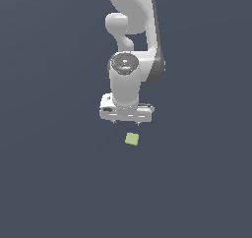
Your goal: Pick up the object and move it to a goal position.
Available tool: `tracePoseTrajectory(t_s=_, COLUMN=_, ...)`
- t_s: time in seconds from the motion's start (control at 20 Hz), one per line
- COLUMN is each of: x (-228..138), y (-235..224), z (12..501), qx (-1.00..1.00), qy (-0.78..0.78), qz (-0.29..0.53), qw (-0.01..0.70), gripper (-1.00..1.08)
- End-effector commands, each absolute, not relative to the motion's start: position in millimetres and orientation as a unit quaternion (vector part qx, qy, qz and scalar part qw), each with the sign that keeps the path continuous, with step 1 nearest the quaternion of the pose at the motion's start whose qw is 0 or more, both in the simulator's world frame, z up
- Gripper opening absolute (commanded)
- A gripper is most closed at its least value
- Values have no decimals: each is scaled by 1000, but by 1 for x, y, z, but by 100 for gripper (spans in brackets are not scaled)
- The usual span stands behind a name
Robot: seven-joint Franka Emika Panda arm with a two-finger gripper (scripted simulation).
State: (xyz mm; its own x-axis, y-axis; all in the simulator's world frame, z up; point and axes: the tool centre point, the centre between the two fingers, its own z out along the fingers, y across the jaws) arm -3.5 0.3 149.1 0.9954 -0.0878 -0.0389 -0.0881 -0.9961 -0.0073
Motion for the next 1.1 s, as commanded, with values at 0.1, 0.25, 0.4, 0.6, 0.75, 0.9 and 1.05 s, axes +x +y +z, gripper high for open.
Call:
tracePoseTrajectory(t_s=0.1, x=0, y=5, z=131, qx=-998, qy=54, qz=15, qw=4, gripper=108)
tracePoseTrajectory(t_s=0.25, x=3, y=10, z=113, qx=-998, qy=64, qz=10, qw=4, gripper=108)
tracePoseTrajectory(t_s=0.4, x=5, y=16, z=90, qx=-997, qy=78, qz=4, qw=4, gripper=108)
tracePoseTrajectory(t_s=0.6, x=7, y=23, z=63, qx=-996, qy=93, qz=-3, qw=4, gripper=108)
tracePoseTrajectory(t_s=0.75, x=7, y=26, z=49, qx=-995, qy=101, qz=-6, qw=4, gripper=108)
tracePoseTrajectory(t_s=0.9, x=7, y=29, z=40, qx=-994, qy=106, qz=-9, qw=4, gripper=108)
tracePoseTrajectory(t_s=1.05, x=7, y=30, z=36, qx=-994, qy=108, qz=-10, qw=4, gripper=108)
